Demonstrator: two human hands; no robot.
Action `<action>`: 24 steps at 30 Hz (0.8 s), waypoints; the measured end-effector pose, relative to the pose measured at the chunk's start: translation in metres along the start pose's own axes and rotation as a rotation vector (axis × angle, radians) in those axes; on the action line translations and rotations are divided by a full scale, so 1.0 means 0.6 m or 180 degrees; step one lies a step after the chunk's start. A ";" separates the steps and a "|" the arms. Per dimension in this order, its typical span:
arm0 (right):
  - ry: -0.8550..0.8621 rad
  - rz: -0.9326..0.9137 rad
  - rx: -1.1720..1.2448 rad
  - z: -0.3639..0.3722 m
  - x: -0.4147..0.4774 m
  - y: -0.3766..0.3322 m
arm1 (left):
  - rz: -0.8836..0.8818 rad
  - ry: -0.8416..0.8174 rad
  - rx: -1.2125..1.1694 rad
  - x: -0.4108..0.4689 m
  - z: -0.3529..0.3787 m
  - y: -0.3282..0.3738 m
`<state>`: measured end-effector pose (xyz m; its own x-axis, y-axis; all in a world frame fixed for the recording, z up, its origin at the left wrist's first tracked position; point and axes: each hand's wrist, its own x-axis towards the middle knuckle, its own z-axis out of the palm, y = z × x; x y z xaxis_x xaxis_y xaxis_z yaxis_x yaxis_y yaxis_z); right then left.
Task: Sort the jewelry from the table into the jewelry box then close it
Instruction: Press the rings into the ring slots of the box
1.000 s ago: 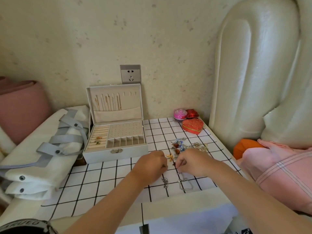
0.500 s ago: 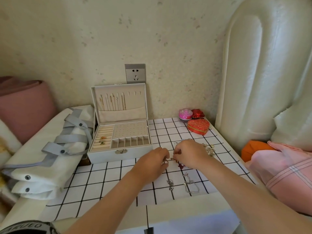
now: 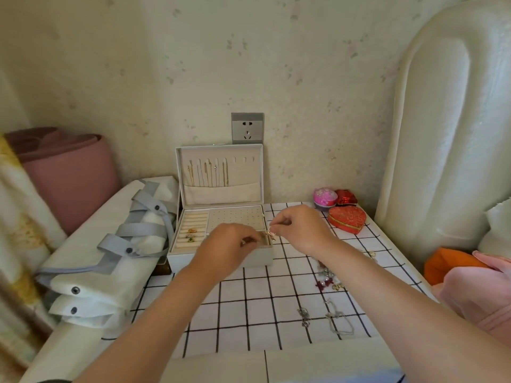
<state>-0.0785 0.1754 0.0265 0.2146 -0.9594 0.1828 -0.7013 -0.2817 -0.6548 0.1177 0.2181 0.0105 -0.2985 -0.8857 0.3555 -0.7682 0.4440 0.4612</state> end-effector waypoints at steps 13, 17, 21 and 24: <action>-0.0001 -0.0489 -0.1005 0.139 0.108 -0.119 | -0.0814 0.0571 -0.0024 -0.016 -0.122 -0.164; -0.0055 -0.0535 -0.1301 0.161 0.137 -0.120 | -0.0878 0.0497 -0.0118 -0.003 -0.126 -0.183; -0.0200 -0.0658 -0.1440 0.174 0.153 -0.119 | -0.1073 0.0641 -0.0469 0.007 -0.126 -0.194; -0.0305 -0.0685 -0.1395 0.176 0.162 -0.125 | -0.1330 0.0771 -0.0971 0.008 -0.129 -0.202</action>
<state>0.0668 0.1047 0.0159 0.4329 -0.8793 0.1983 -0.8497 -0.4715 -0.2360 0.2530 0.1706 0.0193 0.1615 -0.9541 0.2520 -0.5841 0.1134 0.8037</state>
